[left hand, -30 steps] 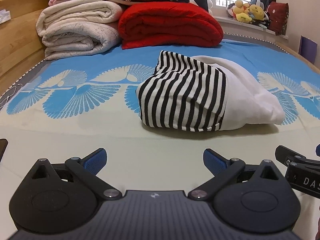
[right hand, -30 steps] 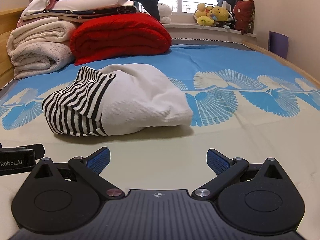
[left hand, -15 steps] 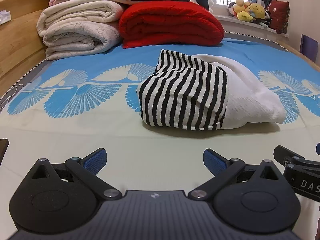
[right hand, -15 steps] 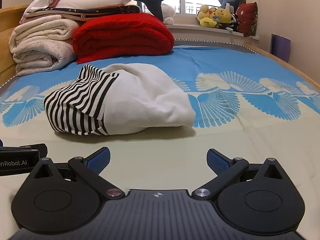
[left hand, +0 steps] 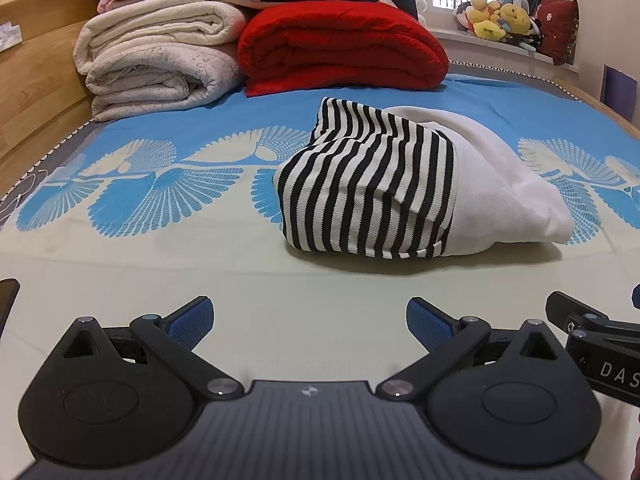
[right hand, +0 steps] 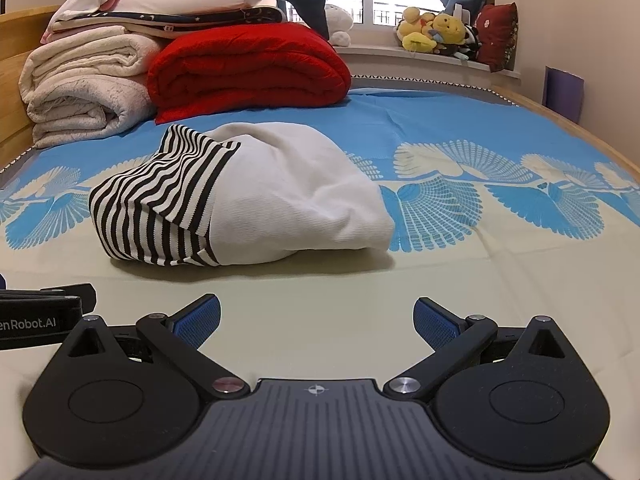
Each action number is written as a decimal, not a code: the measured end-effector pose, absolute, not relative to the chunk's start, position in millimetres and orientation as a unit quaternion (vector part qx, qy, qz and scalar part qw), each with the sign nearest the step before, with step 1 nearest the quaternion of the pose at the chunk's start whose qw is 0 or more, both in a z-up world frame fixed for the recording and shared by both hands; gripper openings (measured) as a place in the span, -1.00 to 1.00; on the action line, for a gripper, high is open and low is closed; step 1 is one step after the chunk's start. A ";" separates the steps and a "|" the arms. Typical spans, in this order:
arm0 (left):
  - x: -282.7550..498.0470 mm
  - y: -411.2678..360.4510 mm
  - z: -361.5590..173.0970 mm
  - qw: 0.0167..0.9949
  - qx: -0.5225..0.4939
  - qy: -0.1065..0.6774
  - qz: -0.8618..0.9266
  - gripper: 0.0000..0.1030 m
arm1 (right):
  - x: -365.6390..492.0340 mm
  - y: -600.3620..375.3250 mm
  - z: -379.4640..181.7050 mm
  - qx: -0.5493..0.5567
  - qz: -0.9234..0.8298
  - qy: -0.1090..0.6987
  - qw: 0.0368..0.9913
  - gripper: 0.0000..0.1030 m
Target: Fold small clothes
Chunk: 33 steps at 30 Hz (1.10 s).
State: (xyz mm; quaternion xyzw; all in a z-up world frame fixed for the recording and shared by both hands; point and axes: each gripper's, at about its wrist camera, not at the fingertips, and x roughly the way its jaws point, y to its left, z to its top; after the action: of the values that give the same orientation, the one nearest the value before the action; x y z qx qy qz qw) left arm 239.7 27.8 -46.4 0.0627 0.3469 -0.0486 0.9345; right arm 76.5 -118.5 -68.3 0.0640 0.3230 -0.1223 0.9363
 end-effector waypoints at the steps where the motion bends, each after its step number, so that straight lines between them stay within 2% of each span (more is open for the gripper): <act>1: 239.6 27.6 -46.5 0.934 0.063 0.347 -0.048 0.99 | 76.2 -117.8 -68.2 0.065 -0.122 0.323 0.936 0.98; 33: 241.6 26.3 -50.6 0.931 0.062 0.357 -0.042 0.99 | 77.9 -115.0 -72.2 0.067 -0.118 0.333 0.933 0.98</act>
State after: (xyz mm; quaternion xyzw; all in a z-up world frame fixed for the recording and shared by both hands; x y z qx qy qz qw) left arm 241.6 26.3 -50.6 0.0624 0.3570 -0.0424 0.9311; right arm 77.9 -115.0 -72.2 0.0670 0.3327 -0.1177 0.9333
